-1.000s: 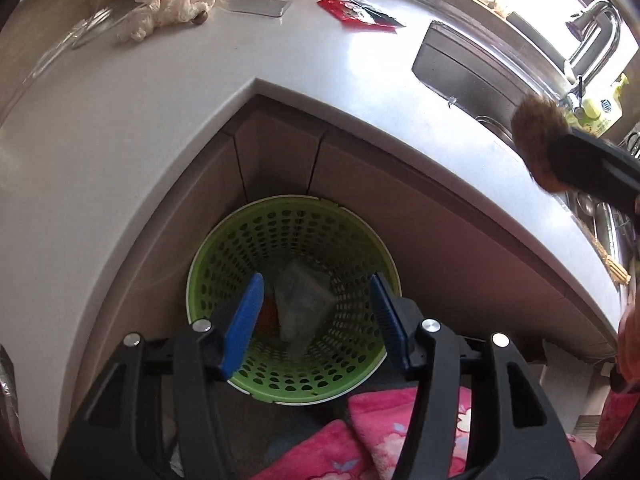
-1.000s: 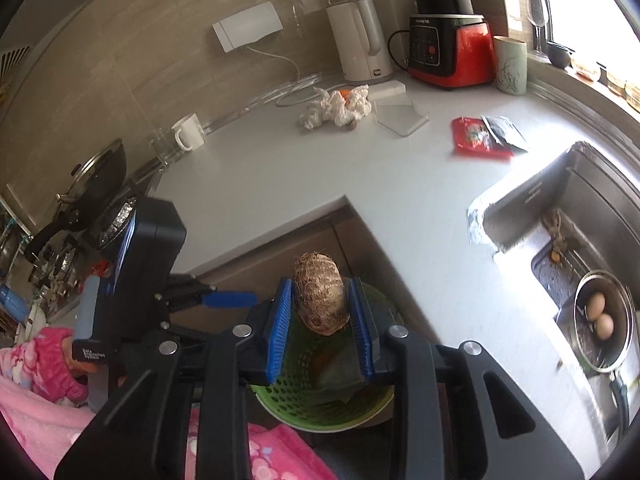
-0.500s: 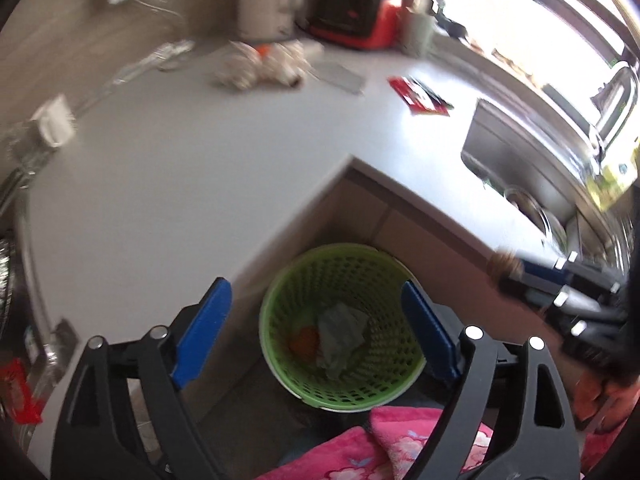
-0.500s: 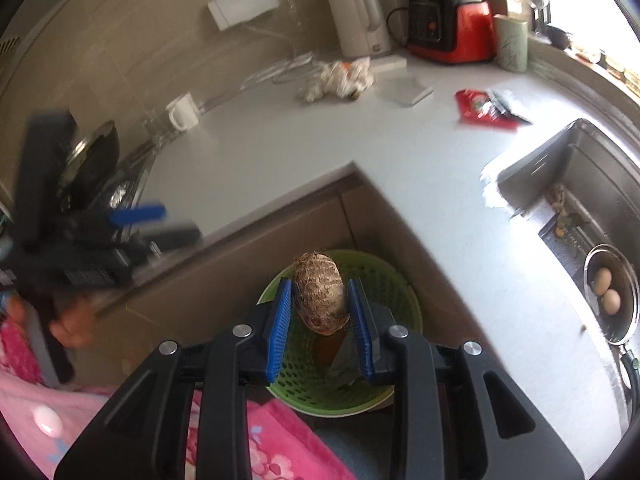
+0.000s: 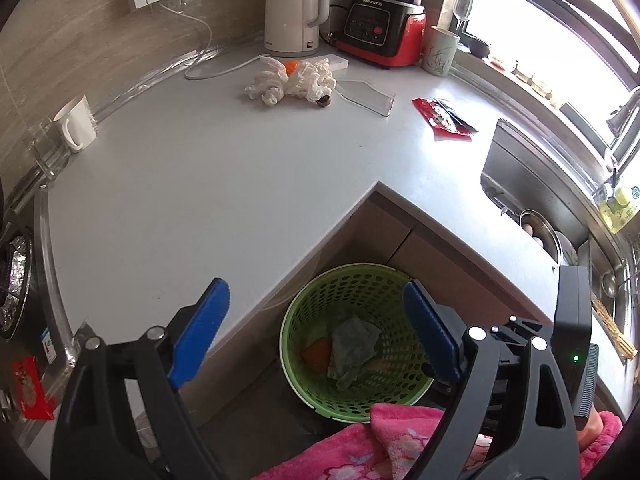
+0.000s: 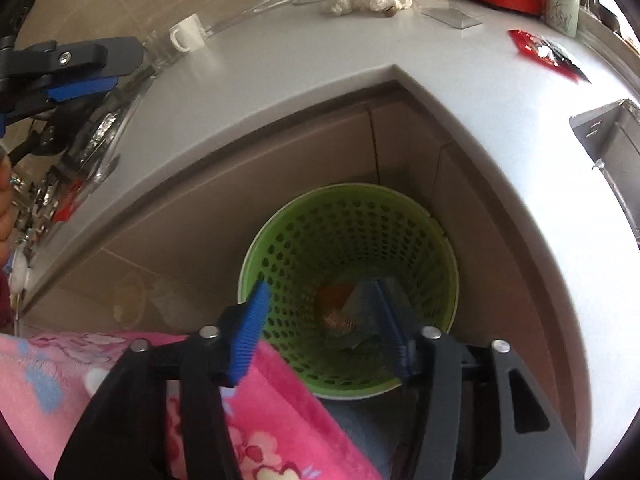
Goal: Collect trash
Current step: 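Carry cloth and taro over the green basket and open both tools, then move the right tool to the white packet and grasp it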
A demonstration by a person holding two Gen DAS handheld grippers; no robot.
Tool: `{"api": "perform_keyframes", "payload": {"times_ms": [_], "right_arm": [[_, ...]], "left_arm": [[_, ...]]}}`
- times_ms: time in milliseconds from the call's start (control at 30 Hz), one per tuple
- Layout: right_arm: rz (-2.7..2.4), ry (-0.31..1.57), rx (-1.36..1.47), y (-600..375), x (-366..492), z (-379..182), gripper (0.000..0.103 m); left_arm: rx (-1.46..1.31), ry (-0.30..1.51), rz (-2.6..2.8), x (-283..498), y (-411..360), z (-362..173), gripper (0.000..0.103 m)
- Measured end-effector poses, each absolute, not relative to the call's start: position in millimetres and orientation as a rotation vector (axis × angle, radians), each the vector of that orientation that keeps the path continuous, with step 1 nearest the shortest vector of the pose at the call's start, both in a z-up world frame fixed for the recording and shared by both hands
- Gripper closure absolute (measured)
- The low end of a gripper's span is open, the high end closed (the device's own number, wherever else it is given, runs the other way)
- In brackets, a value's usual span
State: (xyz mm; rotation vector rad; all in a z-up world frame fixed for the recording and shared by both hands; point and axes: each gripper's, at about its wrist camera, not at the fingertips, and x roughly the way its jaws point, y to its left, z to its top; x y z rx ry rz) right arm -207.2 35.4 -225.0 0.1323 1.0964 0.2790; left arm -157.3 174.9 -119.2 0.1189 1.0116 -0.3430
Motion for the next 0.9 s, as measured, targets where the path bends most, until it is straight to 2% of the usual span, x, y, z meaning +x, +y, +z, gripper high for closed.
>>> {"api": "perform_keyframes", "payload": {"times_ms": [200,433,533,600,800,900], "right_arm": [[0.255,1.015,0.159,5.0,-190.6,-196.3,0.048],[0.141,0.895,0.147,-64.2,-157.3,-151.8,0.035],[0.089,0.865,0.116,-98.2,-132.6,-137.8,0.034],[0.067,0.853,0.105,-118.1,-115.8,-133.9,0.034],[0.018,0.833,0.100,-179.7,-63.4,-132.8,0.026],[0.016,0.841,0.104,-203.2,-41.5,-137.1,0.025]], "left_arm": [[0.102,1.021,-0.343,-146.9,162.9,-120.5,0.018],[0.082,1.005,-0.355,-126.7,132.6,-111.8,0.018],[0.075,0.984,-0.361,-115.8,114.8,-105.0,0.017],[0.066,0.969,-0.368,-106.9,100.3,-100.6,0.014],[0.052,0.960,-0.374,-74.5,54.4,-94.4,0.013],[0.050,0.961,-0.378,-56.9,27.4,-93.1,0.012]]}}
